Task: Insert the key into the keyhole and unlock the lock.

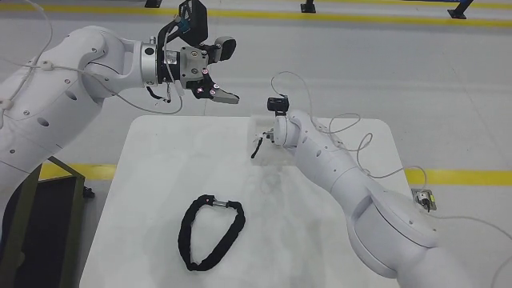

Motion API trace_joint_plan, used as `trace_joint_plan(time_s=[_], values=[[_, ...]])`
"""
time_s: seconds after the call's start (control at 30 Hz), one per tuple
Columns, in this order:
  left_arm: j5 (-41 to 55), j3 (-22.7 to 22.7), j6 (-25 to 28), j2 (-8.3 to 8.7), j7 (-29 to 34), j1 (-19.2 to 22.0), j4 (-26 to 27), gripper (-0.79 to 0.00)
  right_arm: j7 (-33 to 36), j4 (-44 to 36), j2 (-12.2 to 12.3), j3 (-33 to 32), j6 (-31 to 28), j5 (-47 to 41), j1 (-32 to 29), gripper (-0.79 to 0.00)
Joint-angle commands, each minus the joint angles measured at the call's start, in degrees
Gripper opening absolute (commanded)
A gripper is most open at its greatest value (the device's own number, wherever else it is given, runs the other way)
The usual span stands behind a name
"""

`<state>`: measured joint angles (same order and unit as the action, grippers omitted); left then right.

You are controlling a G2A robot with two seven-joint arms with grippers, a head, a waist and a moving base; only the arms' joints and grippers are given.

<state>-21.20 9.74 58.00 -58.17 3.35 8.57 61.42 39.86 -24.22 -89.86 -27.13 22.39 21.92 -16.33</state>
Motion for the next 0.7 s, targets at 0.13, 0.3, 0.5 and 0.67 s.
trace_joint_plan(time_s=[0.13, 0.3, 0.5, 0.67], values=[[0.0, 0.0, 0.0, 0.0, 0.0, 0.0, 0.0, 0.0, 2.5, 0.3, -0.3, -0.2, -0.2, 2.0, 1.3, -0.785], [0.0, 0.0, 0.0, 0.0, 0.0, 0.0, 0.0, 0.0, 6.3, 0.1, 0.1, -0.4, 0.6, 4.2, 2.3, -0.785], [0.0, 0.0, 0.0, 0.0, 0.0, 0.0, 0.0, 0.0, 10.0, -1.8, 0.6, -0.3, 2.0, 7.6, 2.6, -0.785], [0.0, 0.0, 0.0, 0.0, 0.0, 0.0, 0.0, 0.0, 12.6, -4.3, 1.7, -1.2, 2.4, 9.6, 2.9, -0.785]])
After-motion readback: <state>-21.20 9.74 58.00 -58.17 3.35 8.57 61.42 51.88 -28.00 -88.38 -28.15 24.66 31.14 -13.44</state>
